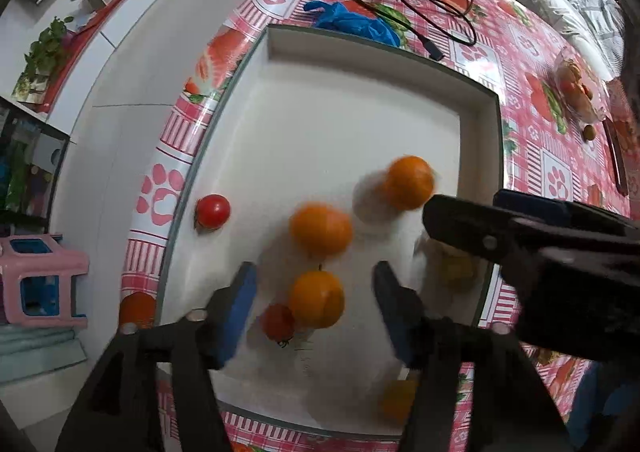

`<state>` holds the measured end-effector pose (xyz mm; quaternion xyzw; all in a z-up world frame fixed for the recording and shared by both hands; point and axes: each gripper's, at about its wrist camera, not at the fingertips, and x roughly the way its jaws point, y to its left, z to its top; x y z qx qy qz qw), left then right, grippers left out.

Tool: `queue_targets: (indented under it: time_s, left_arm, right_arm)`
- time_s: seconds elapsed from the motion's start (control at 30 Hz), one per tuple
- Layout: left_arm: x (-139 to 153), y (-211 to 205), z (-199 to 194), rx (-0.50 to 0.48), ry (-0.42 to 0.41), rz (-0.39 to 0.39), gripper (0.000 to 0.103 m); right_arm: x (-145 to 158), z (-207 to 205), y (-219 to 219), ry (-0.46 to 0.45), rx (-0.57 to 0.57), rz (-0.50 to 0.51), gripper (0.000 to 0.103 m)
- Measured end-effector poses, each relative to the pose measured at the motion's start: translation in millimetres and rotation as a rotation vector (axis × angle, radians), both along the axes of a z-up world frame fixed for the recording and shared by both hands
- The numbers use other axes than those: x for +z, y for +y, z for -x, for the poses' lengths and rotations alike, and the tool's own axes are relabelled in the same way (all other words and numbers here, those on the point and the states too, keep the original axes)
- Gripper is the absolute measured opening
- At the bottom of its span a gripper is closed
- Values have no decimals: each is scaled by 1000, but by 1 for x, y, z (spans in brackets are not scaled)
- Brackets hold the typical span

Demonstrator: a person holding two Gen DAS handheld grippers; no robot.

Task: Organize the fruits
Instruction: 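Carry both oranges over the white tray and open both tools, then withdraw both open tools from the tray back over the table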

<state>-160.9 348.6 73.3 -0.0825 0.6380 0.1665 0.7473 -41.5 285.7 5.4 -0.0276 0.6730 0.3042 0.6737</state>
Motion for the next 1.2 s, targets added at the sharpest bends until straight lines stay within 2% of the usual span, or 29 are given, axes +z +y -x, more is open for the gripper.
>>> queue_targets:
  time_s: [0.17, 0.2, 0.23, 0.5, 0.8, 1.2]
  left_arm:
    - [2, -5, 0, 2, 5, -23, 74]
    - [2, -7, 1, 0, 9, -25, 75]
    - [2, -10, 1, -5, 13, -25, 75]
    - [-5, -42, -1, -66, 43, -39, 78]
    - [-8, -71, -11, -118, 56, -63, 79]
    - [-12, -60, -16, -58, 77, -112, 79]
  right_arm:
    - [11, -2, -5, -14, -11, -6, 81]
    - [14, -3, -8, -18, -21, -3, 94]
    - [15, -4, -14, -27, -38, 1, 102]
    - [21, -5, -64, -57, -125, 54, 103]
    - [13, -3, -120, -24, -222, 101, 103]
    - [2, 8, -160, 17, -268, 128, 103]
